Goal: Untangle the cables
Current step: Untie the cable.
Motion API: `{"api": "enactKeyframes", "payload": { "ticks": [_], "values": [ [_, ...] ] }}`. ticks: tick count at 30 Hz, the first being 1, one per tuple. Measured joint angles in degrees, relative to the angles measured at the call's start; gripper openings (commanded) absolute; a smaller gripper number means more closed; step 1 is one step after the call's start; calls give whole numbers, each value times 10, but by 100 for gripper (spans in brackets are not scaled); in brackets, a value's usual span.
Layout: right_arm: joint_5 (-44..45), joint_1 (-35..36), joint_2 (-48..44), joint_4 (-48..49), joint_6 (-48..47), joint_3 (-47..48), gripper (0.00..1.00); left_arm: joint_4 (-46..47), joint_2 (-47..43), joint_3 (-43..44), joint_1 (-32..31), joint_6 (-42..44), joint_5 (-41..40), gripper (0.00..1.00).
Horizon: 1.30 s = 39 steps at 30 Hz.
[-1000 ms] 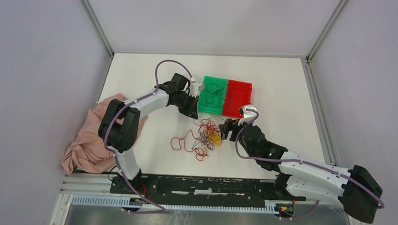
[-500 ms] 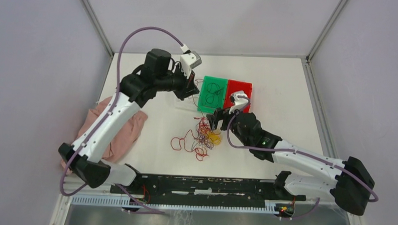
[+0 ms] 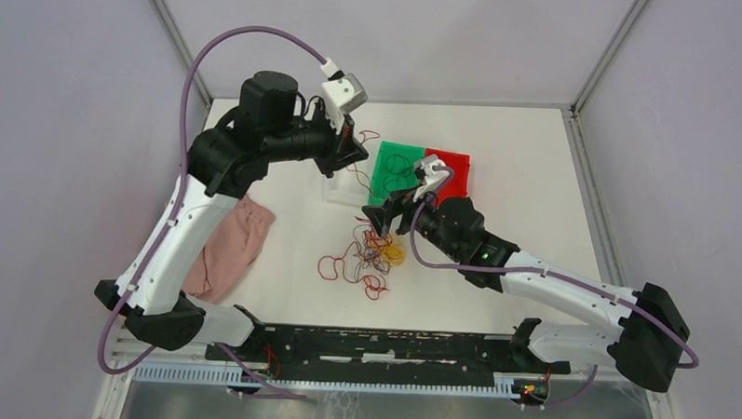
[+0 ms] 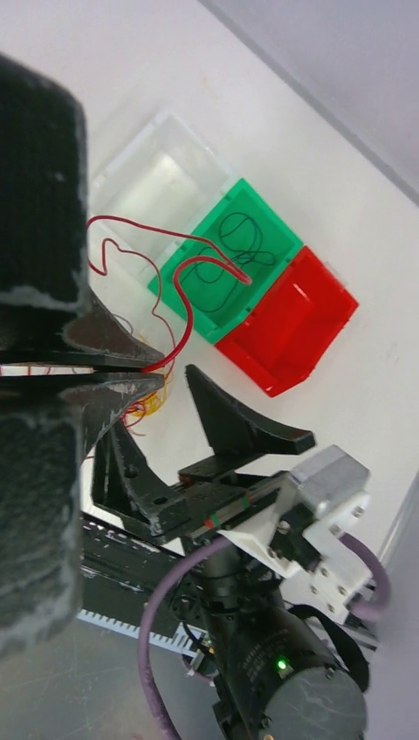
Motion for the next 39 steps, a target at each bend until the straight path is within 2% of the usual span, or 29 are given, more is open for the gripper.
{"api": "enactKeyframes", "payload": {
  "ticks": [8, 18, 33, 39],
  "values": [
    [-20, 0, 44, 10, 0, 28, 81, -35, 25, 96, -16, 9, -3, 3],
    [-35, 0, 122, 29, 26, 52, 69, -43, 29, 212, -21, 75, -16, 3],
    [-7, -1, 176, 58, 59, 41, 67, 107, 2, 242, -22, 130, -67, 3],
    [3, -3, 193, 82, 76, -10, 58, 210, -8, 251, -22, 191, -118, 3]
  ]
}}
